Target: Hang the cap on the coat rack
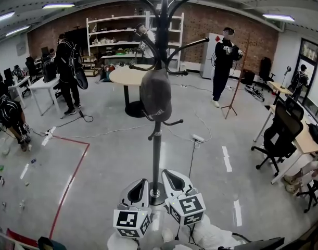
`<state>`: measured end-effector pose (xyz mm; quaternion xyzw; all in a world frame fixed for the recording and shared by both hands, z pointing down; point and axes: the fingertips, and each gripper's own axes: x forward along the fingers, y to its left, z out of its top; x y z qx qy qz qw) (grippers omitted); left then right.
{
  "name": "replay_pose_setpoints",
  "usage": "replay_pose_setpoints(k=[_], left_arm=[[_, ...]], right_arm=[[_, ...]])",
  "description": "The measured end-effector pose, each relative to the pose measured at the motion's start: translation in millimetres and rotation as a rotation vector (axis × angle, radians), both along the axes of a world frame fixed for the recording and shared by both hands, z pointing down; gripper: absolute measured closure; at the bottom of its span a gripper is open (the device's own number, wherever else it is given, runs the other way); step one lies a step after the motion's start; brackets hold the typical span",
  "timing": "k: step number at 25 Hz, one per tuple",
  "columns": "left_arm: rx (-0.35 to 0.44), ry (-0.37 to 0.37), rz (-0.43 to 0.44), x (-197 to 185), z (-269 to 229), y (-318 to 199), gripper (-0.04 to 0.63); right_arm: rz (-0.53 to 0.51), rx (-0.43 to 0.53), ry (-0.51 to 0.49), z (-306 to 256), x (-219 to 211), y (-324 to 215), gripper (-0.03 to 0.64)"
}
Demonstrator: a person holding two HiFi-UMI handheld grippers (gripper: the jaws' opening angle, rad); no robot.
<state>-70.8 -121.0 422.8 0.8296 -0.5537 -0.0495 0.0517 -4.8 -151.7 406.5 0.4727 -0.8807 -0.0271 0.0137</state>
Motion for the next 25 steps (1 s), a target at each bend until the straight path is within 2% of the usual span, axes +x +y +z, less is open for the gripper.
replay_pose_setpoints(k=[11,18,25], left_arm=[[-0.009,-0.010,0.013,14,0,25,0.594],[-0.010,-0.016,0.010,25,0,29,0.594],[-0.002,-0.028,-0.009,34,-3,26,0.594]], right_arm=[[0.006,-0.012,0.011,7,6,38,0.606],[-0.004,-0.027,-0.004,9,15,41,0.606],[-0.009,0.007,-0.009,-1,29,37,0.607]])
